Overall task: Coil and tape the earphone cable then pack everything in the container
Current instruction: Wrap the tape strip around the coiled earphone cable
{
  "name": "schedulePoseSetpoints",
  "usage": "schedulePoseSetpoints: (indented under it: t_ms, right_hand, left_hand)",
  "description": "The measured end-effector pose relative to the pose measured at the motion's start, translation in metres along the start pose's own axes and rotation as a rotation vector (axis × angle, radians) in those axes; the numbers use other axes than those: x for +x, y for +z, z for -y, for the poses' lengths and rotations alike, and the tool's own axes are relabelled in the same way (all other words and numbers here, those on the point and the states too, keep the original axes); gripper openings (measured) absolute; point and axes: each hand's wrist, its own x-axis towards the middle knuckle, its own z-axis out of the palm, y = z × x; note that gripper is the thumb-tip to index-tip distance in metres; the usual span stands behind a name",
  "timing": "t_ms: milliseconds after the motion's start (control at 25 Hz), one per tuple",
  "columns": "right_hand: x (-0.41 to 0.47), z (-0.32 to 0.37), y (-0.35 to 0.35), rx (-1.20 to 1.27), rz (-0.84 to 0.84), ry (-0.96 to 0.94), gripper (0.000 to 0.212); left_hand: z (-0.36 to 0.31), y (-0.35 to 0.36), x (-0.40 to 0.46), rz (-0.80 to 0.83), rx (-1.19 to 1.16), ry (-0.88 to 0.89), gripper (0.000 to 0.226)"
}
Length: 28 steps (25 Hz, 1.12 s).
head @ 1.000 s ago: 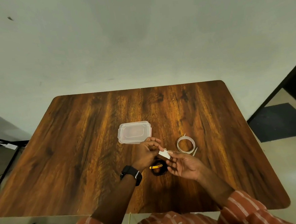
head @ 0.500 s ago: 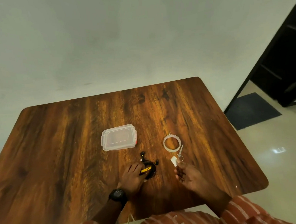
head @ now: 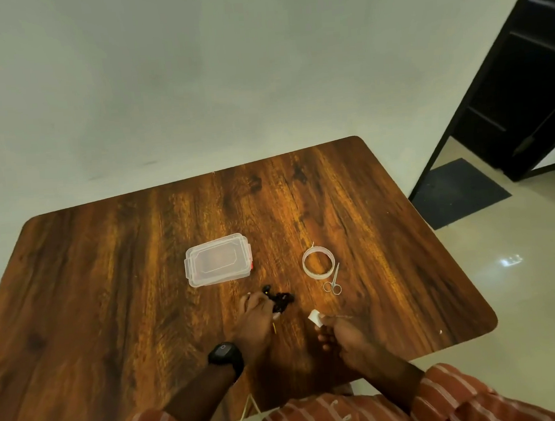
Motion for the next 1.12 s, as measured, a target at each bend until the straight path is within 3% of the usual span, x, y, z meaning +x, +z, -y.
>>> schedulePoseSetpoints:
  t_ms: [160, 360, 520, 840, 1120]
  right_hand:
    - [-0.009, 0.003, 0.022, -0.050, 0.007, -0.017, 0.015]
    - [-0.018, 0.014, 0.039, 0.010, 0.019, -0.082, 0.010]
    - [-0.024, 0.020, 0.043, 0.064, 0.072, -0.064, 0.020]
    - [-0.038, 0.038, 0.037, 0.259, 0.267, -0.068, 0.019]
    - [-0.054, 0.052, 0.037, 0.263, 0.334, -0.239, 0.014]
  left_hand:
    - [-0.022, -0.012, 0.008, -0.123, -0.261, -0.057, 0.025]
    - [-0.039, -0.018, 0.009, -0.160, -0.479, -0.123, 0.023]
    - [-0.048, -0.027, 0.005, -0.201, -0.541, -0.043, 0.021]
    - [-0.049, -0.052, 0.002, -0.276, -0.403, 0.077, 0.024]
    - [-0.066, -0.092, 0.013, -0.221, -0.972, -0.134, 0.023]
